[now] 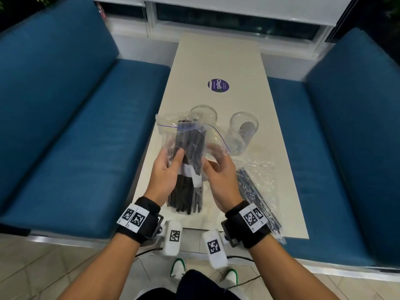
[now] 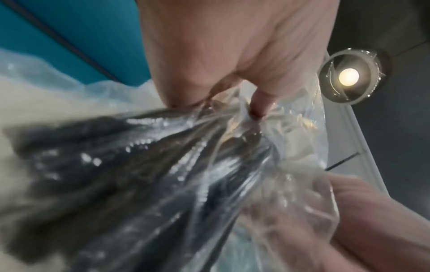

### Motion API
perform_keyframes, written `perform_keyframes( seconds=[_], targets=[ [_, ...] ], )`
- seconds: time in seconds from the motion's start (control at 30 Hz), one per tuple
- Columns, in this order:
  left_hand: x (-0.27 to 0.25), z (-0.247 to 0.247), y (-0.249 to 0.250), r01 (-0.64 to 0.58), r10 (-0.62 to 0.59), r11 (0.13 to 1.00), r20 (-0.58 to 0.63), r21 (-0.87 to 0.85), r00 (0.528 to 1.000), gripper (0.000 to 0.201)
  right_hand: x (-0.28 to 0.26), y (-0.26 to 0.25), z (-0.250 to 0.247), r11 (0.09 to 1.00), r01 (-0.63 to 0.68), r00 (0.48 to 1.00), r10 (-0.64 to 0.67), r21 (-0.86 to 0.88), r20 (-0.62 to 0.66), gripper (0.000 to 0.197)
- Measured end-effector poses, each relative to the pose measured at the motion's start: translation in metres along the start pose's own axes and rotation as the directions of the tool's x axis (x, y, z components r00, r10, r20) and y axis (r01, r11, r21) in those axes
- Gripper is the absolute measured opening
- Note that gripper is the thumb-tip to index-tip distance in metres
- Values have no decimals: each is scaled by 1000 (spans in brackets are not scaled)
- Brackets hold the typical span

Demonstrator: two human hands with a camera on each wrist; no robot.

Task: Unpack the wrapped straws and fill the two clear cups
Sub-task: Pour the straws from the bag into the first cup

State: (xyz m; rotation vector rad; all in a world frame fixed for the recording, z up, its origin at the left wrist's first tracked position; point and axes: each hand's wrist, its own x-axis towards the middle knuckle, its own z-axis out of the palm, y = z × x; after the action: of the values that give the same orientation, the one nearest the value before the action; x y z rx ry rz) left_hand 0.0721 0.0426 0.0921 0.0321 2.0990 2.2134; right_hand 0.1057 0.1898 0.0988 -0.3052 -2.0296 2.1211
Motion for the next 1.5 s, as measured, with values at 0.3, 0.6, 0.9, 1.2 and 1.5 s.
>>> perform_keyframes(
  seconds=[0.3,0.6,0.9,1.2,1.5],
  targets=[
    [-18,7,9,41,-38,999,267,-6,963,78,-4,-6,8,1000,6,988,-11,-31,-154,5],
    [3,8,13,104,-104,994,-5,-35,995,68,-14,-6,-5,942,73,975,2,-327,222,31],
    [11,22,36,241,-315,885,-133,-399,940,18,-27,-12,-6,887,206,967,-120,-412,226,68],
    [26,45,58,387,-465,635,70,-669,883,52,-4,-37,-13,780,505,843,-538,-370,15,62],
    [40,50,67,420,-483,421,192,-804,854,44,24,-52,-15,631,694,679,-734,-347,26,38]
  ],
)
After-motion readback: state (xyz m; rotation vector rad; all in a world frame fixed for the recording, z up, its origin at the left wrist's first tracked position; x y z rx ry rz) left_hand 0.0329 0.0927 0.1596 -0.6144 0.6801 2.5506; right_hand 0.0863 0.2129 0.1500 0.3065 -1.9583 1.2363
